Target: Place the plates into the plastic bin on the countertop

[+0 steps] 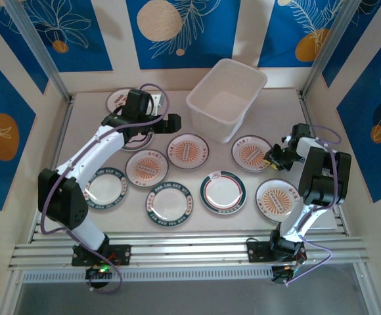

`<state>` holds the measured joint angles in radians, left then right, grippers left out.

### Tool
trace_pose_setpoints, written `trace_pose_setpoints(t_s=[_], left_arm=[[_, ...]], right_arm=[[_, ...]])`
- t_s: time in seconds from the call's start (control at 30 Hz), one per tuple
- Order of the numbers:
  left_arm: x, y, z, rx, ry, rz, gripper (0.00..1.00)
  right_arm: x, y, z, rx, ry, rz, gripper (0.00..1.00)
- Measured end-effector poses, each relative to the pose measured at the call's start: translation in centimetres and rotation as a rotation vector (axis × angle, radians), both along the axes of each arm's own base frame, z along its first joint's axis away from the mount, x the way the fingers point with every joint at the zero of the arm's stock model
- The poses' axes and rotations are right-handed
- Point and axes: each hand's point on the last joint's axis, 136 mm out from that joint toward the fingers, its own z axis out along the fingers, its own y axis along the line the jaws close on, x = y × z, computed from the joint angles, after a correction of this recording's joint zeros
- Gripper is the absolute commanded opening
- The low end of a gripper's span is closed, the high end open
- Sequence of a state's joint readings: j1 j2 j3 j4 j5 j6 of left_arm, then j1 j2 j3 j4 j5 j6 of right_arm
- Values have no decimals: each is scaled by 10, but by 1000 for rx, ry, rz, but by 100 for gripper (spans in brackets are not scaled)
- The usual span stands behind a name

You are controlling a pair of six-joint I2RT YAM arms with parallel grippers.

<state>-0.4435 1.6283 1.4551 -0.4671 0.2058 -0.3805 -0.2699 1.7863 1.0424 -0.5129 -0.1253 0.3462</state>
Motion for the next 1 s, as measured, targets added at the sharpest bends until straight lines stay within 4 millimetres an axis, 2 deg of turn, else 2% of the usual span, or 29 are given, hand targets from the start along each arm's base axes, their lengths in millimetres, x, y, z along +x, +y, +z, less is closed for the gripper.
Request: trace_pose_setpoints(t_s=[0.17,0.23,0.5,1.0], left_arm=[[0,-1,-4,16,6,-16,100],[-1,0,-5,20,10,-18,100],[-1,0,-5,22,12,-18,100],[-2,-2,-1,14,16,-26,100]], right_arm=[[-1,-1,-1,-16,22,-11,29],[-3,-1,-1,-21,34,-21,24],[-2,-2,0,-14,38,-49,15],[-6,-5,31,-72,-86,-85,1]])
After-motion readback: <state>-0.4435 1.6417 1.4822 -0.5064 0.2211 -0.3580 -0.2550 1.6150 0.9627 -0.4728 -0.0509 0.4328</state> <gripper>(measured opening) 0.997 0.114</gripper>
